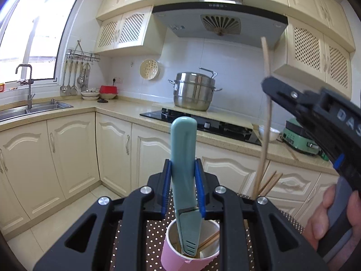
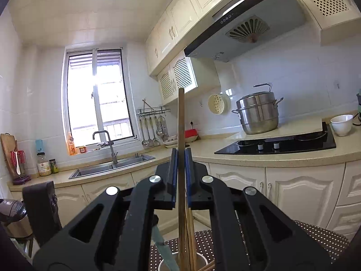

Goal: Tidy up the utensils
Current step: 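Lower the knife and chopstick into the pink cup and open both tools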

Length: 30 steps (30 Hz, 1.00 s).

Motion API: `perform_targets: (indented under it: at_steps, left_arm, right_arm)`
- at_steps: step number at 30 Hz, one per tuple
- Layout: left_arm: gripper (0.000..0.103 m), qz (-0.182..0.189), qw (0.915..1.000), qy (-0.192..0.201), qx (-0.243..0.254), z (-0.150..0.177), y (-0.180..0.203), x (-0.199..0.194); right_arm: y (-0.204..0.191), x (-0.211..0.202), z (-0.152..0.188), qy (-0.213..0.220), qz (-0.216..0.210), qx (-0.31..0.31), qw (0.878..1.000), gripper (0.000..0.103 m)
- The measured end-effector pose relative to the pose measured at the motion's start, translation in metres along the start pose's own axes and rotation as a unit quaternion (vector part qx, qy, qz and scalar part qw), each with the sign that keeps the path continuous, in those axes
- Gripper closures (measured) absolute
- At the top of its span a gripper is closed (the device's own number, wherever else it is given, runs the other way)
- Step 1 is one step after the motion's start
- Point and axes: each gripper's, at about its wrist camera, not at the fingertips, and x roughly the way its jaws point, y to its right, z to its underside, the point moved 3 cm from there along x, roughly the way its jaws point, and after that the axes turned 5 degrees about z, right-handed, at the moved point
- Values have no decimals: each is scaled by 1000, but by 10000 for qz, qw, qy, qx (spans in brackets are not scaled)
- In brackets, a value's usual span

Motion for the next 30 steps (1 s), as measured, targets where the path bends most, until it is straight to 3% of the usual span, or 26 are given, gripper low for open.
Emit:
perform_targets:
  at_steps: [8,11,20,30]
  left_arm:
    - [80,107,9998,-120,-95,12,-8,-1]
    - [70,138,9998,-34,-167,9,-10,-8]
    - [64,-215,9995,167,-184,1,-17,-46]
    - [64,-538,9980,64,-314,4,-43,-70]
  right_arm:
    - [3,16,22,19,147,-10,9999,96]
    - [1,14,22,44,125,-68,9999,96]
    - [-4,12,17,116,120,-131,9998,96]
    - [-12,14,53,-300,157,-394,9987,96]
